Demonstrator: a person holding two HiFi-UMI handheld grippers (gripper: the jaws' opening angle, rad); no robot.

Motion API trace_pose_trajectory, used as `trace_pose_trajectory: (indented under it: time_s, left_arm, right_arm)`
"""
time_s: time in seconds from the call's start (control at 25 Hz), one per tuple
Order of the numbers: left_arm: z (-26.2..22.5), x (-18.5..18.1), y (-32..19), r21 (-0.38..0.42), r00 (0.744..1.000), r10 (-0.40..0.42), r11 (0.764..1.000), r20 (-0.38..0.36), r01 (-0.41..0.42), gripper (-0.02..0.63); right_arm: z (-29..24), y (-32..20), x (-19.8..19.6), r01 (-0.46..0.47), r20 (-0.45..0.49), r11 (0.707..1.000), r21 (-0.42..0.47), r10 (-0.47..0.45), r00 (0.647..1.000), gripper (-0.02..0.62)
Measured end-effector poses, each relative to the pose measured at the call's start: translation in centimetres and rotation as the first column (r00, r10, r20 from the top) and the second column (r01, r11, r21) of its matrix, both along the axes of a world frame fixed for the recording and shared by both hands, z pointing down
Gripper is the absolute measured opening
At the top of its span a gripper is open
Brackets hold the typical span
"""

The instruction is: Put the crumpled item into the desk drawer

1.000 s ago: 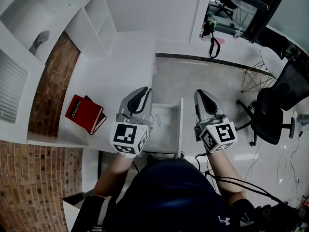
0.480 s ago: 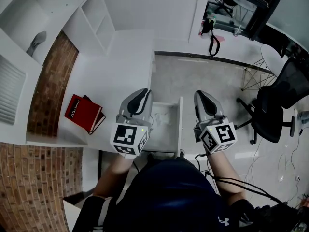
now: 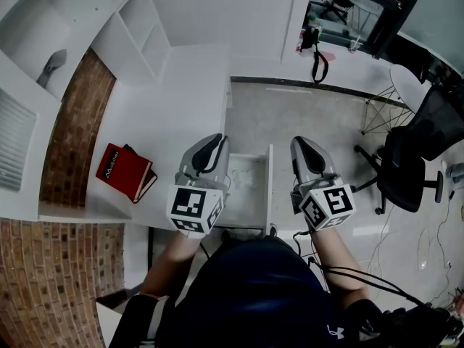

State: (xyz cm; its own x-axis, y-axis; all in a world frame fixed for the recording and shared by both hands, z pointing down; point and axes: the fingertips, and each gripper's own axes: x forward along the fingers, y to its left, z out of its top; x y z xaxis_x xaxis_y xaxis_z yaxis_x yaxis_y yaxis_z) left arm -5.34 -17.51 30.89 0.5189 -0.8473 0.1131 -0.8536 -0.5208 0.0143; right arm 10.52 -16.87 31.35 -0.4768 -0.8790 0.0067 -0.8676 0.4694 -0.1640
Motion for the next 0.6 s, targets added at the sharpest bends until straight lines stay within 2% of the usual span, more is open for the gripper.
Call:
trace_pose_trajectory:
  time_s: [0.6]
  left_arm:
    - [1.05,-0.79,-0.9,-0.022,1.0,0.01,1.0,-0.004,-0.01,0.046]
  right_arm:
    - [0.69,-0.73,-0.74,-0.01,0.002,1.0,-0.02,0.01,1.0,0.002]
